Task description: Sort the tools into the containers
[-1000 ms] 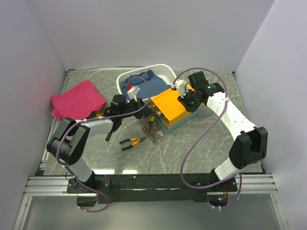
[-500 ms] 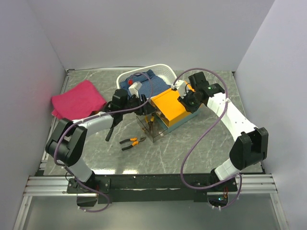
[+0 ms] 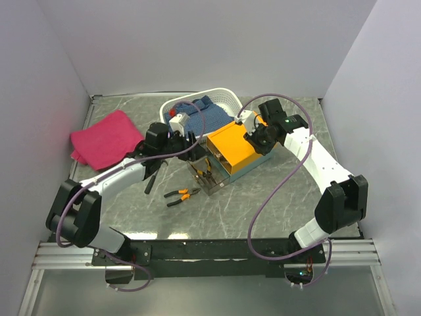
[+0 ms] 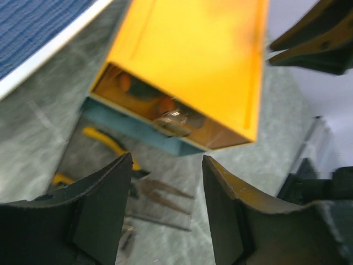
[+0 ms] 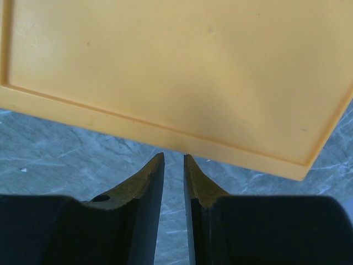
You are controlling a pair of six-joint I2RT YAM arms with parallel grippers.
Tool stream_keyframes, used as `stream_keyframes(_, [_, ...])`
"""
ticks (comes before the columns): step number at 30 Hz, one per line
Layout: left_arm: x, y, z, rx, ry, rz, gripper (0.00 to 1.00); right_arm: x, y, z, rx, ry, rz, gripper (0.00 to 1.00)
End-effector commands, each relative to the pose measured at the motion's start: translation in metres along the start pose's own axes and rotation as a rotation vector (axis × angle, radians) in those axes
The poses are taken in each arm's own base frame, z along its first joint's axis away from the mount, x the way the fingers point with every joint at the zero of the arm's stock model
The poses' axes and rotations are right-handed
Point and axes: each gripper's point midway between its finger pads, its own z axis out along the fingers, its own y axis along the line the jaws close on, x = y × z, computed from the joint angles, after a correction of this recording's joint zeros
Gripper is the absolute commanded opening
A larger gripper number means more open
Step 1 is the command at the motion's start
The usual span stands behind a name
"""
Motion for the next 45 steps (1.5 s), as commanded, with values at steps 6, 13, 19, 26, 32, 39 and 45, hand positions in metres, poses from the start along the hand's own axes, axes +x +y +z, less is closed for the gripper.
stream_keyframes(6, [0.029,0.003,-0.055,0.043,0.217,0.396,0.51,-0.007,-0.004,-0.012,0.021,-0.042,-0.006,0.29])
stream_keyframes(13, [0.094,0.017,-0.093,0.174,0.505,0.637,0.47,-0.006,-0.002,-0.015,0.018,-0.048,-0.010,0.29])
stream_keyframes(19, [0.143,0.056,-0.105,0.159,0.709,0.706,0.56,-0.005,-0.002,-0.015,0.025,-0.047,-0.016,0.29])
stream_keyframes(26, [0.155,0.068,-0.089,0.068,0.660,0.715,0.55,-0.002,-0.002,-0.015,0.028,-0.039,-0.020,0.29])
stream_keyframes(32, [0.168,0.077,-0.074,-0.029,0.657,0.717,0.55,-0.002,-0.002,-0.013,0.024,-0.039,-0.020,0.29])
stream_keyframes(39, [0.187,0.102,-0.072,-0.118,0.701,0.754,0.39,-0.003,-0.002,-0.009,0.014,-0.036,-0.020,0.29])
stream_keyframes(45, [0.164,0.072,-0.084,-0.044,0.647,0.734,0.01,0.000,-0.002,-0.008,0.018,-0.030,-0.026,0.28])
